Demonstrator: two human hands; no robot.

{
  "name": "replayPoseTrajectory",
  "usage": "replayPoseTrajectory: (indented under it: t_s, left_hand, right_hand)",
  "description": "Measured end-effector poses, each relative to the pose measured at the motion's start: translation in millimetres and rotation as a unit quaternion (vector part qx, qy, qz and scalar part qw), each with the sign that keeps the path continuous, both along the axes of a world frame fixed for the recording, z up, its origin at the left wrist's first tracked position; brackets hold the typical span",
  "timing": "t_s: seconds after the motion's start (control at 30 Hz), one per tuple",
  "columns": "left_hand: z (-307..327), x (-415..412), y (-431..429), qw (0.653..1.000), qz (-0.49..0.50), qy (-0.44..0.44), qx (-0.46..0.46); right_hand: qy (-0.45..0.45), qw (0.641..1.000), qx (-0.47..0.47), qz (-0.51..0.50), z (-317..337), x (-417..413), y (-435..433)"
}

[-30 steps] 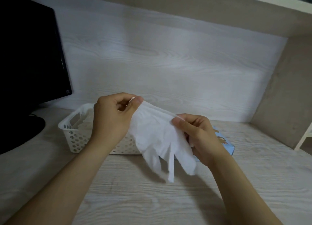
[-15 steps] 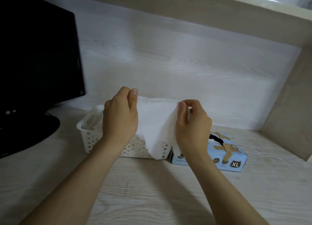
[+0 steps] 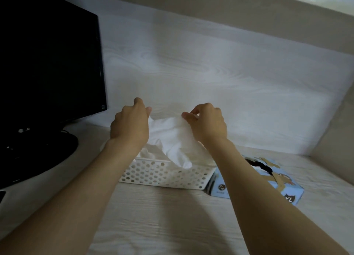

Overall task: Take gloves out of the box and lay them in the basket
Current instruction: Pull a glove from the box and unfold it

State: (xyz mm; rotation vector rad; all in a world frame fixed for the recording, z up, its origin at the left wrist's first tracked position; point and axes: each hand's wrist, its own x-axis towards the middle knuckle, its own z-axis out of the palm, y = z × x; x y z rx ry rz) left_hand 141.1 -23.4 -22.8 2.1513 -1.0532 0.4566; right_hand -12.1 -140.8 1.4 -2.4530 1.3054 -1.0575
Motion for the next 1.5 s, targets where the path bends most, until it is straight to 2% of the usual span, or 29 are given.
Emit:
replayPoseTrajectory:
  t_s: [0.07, 0.2, 0.23, 0.3, 0.33, 0.4, 0.53, 0.63, 0.8, 0.9, 1.0, 1.1, 1.17, 1.23, 1.33, 1.5]
  left_hand:
    - [-4, 4, -5, 0.998, 0.009, -0.038, 0.049]
    - [-8, 5, -8, 0.985, 0.057, -0.136, 0.094]
    - [-8, 6, -8, 0.980, 0.047, -0.174, 0.083]
    - [-6, 7, -8, 0.970, -0.034, -0.233, 0.067]
    - [-6, 7, -8, 0.966, -0.088, -0.230, 0.074]
    - [-7, 5, -4, 0.967, -0.151, -0.169, 0.115]
    - [-14, 3, 2, 0.967, -0.164, -0.046, 0.188]
    - [-20, 9, 2, 0.970, -0.173, 0.011, 0.169]
    - [-19, 6, 2, 0.962, -0.178, 0.008, 0.207]
    - [-13, 0, 5, 0.971, -0.149, -0.055, 0.176]
    - [-5, -14, 8, 0.981, -0.145, -0.093, 0.084]
    - [-1, -36, 10, 0.981, -0.173, -0.090, 0.004]
    - [-4, -53, 10, 0.975, -0.191, -0.107, -0.025]
    - [-12, -67, 8, 0.966, -0.211, -0.142, -0.053]
    - [-28, -90, 3, 0.942, -0.245, -0.217, -0.078]
    - [-48, -124, -16, 0.903, -0.295, -0.301, -0.081]
  right_hand:
    - [0.048, 0.999, 0.007, 0.016, -4, 6, -6]
    - [0.164, 0.979, -0.119, 0.015, -7, 11, -12]
    - [0.167, 0.975, -0.148, 0.016, -6, 12, -11]
    - [0.160, 0.971, -0.172, 0.037, -3, 13, -6]
    - [0.153, 0.973, -0.161, 0.063, -2, 13, -4]
    - [0.130, 0.978, -0.108, 0.121, -4, 12, 0]
    - [0.159, 0.975, 0.012, 0.155, -14, -1, 6]
    - [0.168, 0.970, 0.059, 0.168, -26, -12, 4]
    - [0.169, 0.961, 0.102, 0.192, -32, -20, 6]
    - [0.189, 0.957, 0.087, 0.201, -30, -20, 9]
    - [0.150, 0.969, 0.038, 0.190, -30, -22, 11]
    - [0.022, 0.986, -0.041, 0.158, -34, -28, 16]
    - [-0.070, 0.985, -0.074, 0.142, -35, -41, 19]
    - [-0.117, 0.982, -0.085, 0.119, -38, -58, 19]
    - [-0.110, 0.989, -0.067, 0.072, -46, -85, 10]
    - [-0.038, 0.999, -0.030, 0.004, -55, -119, -1]
